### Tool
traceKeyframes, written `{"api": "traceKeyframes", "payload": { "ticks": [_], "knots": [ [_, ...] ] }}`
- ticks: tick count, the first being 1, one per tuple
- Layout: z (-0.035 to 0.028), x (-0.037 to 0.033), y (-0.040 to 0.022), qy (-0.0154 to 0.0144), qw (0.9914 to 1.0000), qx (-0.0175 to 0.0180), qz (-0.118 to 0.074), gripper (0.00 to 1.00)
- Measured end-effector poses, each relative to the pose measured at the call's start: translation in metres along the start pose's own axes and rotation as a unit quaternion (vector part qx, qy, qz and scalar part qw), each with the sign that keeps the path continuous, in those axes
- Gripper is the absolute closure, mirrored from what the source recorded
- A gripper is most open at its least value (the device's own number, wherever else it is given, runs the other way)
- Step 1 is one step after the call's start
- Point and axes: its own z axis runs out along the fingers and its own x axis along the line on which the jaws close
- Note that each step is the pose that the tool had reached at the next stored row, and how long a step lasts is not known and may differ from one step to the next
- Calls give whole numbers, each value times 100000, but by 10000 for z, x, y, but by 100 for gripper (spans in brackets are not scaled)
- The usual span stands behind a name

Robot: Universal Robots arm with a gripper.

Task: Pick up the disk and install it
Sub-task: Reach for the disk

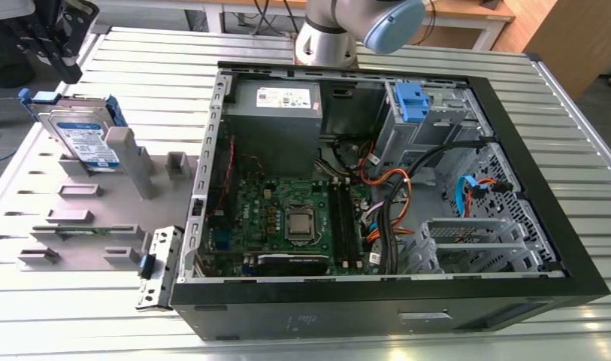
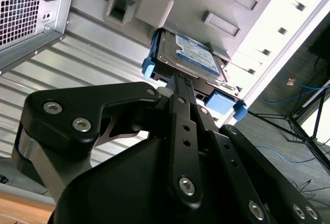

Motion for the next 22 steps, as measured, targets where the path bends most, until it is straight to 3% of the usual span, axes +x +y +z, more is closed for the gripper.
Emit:
{"api": "traceKeyframes", "payload": {
  "ticks": [9,22],
  "knots": [
    [71,141,37,-10,100000,-5,5,89],
    [193,258,60,22,100000,8,2,89]
  ]
}}
